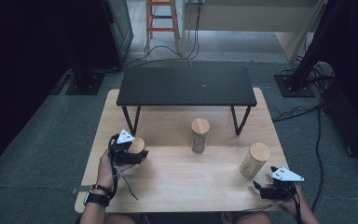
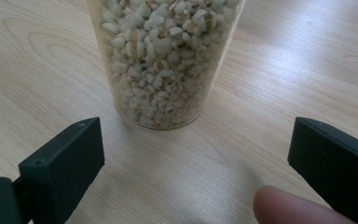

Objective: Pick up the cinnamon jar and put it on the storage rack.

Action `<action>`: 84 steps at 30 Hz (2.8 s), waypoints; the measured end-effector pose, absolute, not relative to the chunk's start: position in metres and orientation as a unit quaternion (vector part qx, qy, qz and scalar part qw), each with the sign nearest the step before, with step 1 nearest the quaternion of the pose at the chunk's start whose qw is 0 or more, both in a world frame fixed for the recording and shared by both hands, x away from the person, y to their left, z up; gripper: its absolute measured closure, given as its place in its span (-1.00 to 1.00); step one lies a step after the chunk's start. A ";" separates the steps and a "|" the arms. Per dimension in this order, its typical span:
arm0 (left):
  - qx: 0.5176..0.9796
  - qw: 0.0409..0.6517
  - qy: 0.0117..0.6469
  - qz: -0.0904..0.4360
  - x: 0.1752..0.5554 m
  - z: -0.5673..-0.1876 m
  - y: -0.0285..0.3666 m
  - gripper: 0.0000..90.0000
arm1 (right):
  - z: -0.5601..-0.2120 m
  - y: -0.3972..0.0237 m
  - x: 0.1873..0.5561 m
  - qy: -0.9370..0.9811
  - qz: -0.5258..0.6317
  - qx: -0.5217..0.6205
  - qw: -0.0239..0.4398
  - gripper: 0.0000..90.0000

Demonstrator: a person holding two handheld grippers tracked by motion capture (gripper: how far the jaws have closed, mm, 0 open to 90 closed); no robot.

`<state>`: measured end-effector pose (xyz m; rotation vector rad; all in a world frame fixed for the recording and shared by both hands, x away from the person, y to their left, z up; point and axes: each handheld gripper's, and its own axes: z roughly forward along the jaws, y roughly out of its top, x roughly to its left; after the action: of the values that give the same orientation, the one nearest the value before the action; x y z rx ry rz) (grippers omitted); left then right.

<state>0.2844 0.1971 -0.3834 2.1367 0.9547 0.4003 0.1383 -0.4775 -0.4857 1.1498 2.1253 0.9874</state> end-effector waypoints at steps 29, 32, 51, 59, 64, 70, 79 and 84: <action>0.849 0.374 0.336 0.163 0.306 -0.332 0.174 -0.43 | -0.486 -0.478 0.138 0.786 0.365 0.424 0.263 -0.94; 0.850 0.372 0.335 0.163 0.308 -0.329 0.173 -0.43 | -0.486 -0.477 0.138 0.784 0.365 0.428 0.264 -0.94; 0.855 0.368 0.323 0.170 0.316 -0.309 0.166 -0.43 | -0.486 -0.478 0.139 0.785 0.365 0.427 0.262 -0.94; 0.857 0.366 0.320 0.173 0.320 -0.302 0.162 -0.43 | -0.485 -0.478 0.139 0.785 0.365 0.427 0.261 -0.94; 0.856 0.367 0.319 0.174 0.323 -0.296 0.163 -0.43 | -0.485 -0.478 0.140 0.786 0.364 0.427 0.258 -0.94; 0.852 0.372 0.322 0.178 0.328 -0.286 0.163 -0.43 | -0.485 -0.478 0.140 0.786 0.364 0.428 0.258 -0.94; 0.853 0.367 0.319 0.188 0.334 -0.267 0.160 -0.43 | -0.484 -0.479 0.141 0.787 0.364 0.428 0.256 -0.94; 0.856 0.363 0.317 0.190 0.338 -0.261 0.157 -0.43 | -0.485 -0.479 0.141 0.787 0.364 0.426 0.256 -0.94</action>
<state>0.3377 0.1574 -0.2609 2.2030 0.8166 0.4884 0.1408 -0.4792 -0.4846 1.1562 2.1367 0.9890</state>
